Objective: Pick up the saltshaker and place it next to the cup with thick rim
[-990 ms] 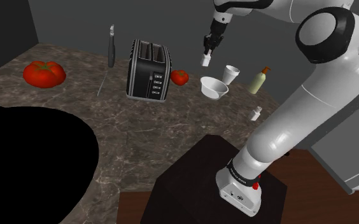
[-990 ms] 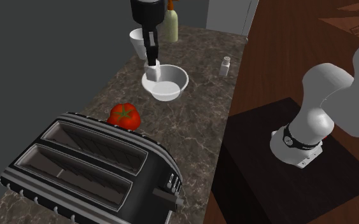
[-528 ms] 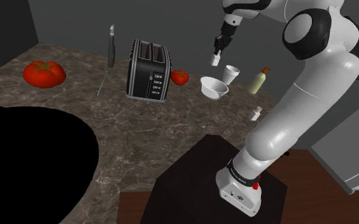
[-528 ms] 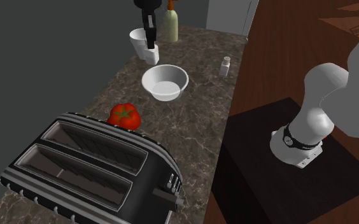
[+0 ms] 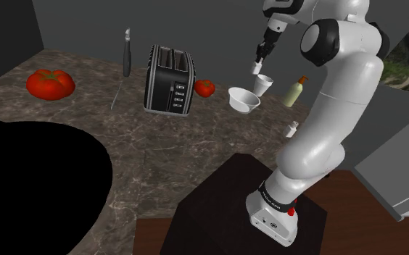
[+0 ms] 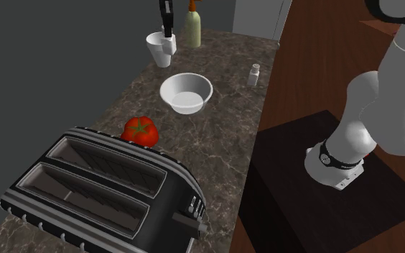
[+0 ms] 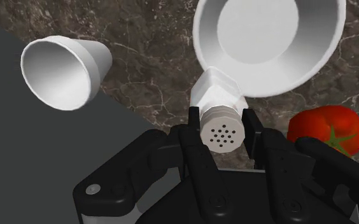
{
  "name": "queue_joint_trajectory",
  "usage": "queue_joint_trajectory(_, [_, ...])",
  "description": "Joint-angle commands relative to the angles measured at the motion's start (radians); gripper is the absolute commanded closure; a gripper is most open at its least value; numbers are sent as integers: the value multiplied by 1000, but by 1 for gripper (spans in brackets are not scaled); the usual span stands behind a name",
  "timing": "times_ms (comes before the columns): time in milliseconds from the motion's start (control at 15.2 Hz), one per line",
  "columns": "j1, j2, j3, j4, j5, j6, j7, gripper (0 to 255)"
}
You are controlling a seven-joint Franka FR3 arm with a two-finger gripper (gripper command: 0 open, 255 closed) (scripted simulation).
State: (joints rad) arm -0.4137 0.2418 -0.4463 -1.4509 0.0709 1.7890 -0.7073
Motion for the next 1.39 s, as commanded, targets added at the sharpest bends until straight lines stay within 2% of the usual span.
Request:
queue_joint_trajectory(0, [-42, 61, -11, 82, 34, -26, -50, 255])
queue_joint_trajectory(264, [-149, 204, -20, 282, 108, -94, -136, 255])
queue_joint_trajectory(396, [-218, 295, -16, 423, 148, -147, -173, 255])
queue_joint_trajectory(1320, [-171, 248, -16, 156, 132, 72, -180, 255])
